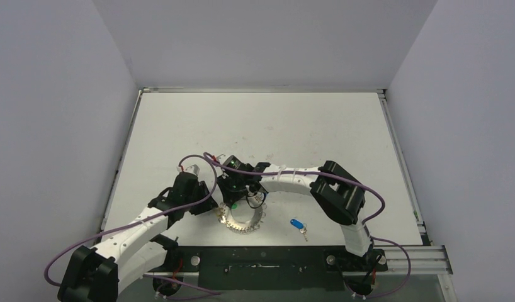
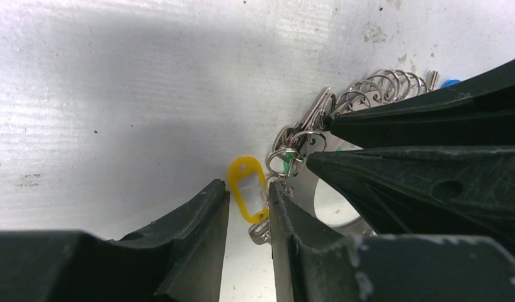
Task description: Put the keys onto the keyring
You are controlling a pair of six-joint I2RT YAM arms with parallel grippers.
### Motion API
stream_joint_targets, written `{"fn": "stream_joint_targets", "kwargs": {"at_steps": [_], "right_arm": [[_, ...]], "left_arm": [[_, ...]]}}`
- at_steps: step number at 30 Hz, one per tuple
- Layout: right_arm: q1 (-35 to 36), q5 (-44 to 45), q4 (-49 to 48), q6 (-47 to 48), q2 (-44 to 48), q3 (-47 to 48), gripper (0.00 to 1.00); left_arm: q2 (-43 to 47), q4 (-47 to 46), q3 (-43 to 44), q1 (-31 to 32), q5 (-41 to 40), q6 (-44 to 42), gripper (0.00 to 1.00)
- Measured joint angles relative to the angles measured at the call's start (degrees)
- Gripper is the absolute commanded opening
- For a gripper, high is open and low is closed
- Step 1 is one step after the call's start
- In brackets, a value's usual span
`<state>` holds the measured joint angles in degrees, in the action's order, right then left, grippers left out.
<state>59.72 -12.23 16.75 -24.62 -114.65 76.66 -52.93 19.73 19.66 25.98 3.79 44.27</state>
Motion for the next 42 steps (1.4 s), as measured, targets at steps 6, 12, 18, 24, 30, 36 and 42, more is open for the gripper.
{"fn": "stream_joint_targets", "kwargs": {"at_steps": [6, 12, 18, 24, 30, 36, 42], "right_arm": [[0.1, 0.3, -0.1, 0.0, 2.8, -0.9, 0.2], [0.3, -2.1, -3.4, -1.7, 4.3, -1.0, 0.18], [0.3, -3.3, -4.1, -3.1, 3.7, -1.1, 0.21], [0.4, -3.2, -2.9, -2.9, 0.6, -1.1, 0.21], [0.4, -3.3, -2.8, -3.0, -0.3, -1.0, 0.22], [0.3, -3.4, -2.8, -3.1, -0.4, -0.9, 0.19], [0.0, -4.3, -3.3, -4.0, -0.5, -1.0, 0.13]], "left_arm": [[-0.9, -3.2, 0.0, -1.8, 2.2, -1.7, 0.25], [-3.2, -5.6, 0.0, -6.0, 6.5, -2.7, 0.22], [-5.6, -8.5, -0.1, -7.7, 9.8, -2.8, 0.21], [-6.6, -10.1, -1.6, -7.8, 10.9, -2.8, 0.19], [-7.9, -11.6, -2.2, -7.8, 11.5, -2.6, 0.14], [-9.9, -15.2, -2.7, -7.8, 12.8, -1.7, 0.07], [-12.7, -19.0, -2.9, -8.0, 14.3, -0.9, 0.0]]}}
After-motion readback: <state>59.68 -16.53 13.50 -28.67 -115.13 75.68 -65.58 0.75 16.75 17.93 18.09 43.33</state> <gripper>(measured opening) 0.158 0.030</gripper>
